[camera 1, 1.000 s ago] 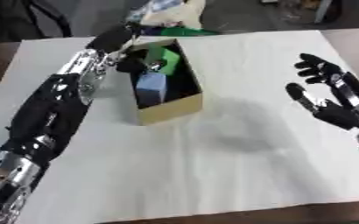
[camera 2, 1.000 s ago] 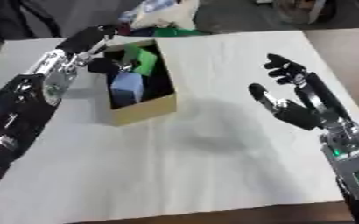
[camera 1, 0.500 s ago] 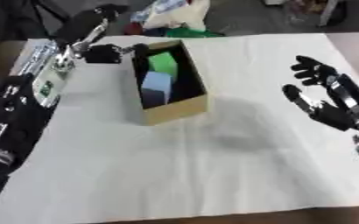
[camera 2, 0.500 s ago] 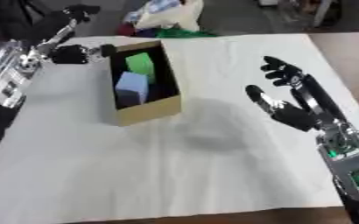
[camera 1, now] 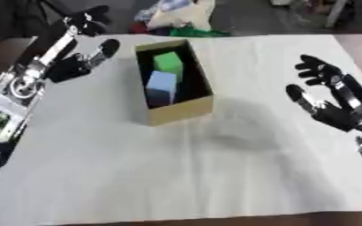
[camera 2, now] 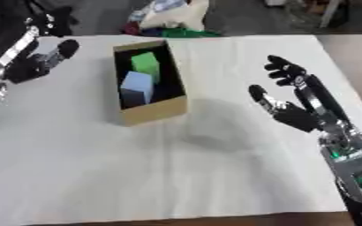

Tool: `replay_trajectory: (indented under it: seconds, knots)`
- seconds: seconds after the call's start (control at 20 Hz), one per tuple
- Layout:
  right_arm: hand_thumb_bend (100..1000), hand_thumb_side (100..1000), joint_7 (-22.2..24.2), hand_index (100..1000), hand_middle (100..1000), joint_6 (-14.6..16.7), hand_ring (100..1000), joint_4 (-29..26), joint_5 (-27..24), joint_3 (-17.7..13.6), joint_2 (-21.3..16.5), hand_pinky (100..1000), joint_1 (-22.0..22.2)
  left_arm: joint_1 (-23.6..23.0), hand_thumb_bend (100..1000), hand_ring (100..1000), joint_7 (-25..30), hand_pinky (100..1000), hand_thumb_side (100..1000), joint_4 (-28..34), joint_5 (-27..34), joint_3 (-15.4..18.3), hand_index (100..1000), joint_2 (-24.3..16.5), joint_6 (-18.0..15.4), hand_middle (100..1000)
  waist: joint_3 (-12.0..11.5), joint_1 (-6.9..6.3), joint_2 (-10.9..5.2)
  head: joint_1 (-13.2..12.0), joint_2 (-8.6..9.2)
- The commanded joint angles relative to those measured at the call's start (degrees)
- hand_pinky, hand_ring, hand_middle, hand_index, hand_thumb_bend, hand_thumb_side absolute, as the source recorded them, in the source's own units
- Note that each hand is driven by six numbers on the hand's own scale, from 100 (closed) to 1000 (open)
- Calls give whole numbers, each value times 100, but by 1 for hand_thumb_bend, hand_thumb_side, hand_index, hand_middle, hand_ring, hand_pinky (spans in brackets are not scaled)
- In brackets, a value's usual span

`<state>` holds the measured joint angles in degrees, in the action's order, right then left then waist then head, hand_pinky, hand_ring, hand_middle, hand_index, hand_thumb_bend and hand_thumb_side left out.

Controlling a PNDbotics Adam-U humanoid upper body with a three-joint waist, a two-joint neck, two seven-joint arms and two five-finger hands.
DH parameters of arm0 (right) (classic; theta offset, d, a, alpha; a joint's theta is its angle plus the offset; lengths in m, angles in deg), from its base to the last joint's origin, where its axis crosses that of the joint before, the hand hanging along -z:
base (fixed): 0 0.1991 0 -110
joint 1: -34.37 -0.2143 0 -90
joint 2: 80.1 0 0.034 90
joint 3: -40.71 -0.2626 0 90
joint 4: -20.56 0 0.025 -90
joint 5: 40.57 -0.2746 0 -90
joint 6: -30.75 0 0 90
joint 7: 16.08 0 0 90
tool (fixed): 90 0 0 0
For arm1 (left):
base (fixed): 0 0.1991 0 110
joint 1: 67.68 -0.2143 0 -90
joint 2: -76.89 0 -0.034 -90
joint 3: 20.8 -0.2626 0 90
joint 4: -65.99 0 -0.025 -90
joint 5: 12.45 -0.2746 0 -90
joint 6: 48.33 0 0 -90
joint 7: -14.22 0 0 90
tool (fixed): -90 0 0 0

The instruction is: Pick up objects on the table and place them in the box.

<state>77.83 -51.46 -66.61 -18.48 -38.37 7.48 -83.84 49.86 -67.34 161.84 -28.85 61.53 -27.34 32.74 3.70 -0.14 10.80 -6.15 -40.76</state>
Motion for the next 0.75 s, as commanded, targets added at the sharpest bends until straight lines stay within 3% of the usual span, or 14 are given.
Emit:
replay_trajectory:
  seconds: [0.05,0.3,0.75]
  knots:
    - [362,773,-94,977,843,-8,837,-212,-33,-85,-31,792,-56,-181,389,756,13,769,974,419,298,180,997,53,-184,786,-9,6,-58,-40,-23]
    - [340,747,-182,965,848,-32,842,-301,-16,-105,23,795,-27,-515,347,744,17,762,972,599,530,245,992,276,-292,772,-44,25,-26,-31,-69]
    - [325,730,-241,973,848,-53,842,-358,-13,-128,29,795,-2,-707,312,730,83,753,991,544,645,269,988,485,-287,756,-47,38,19,33,-95]
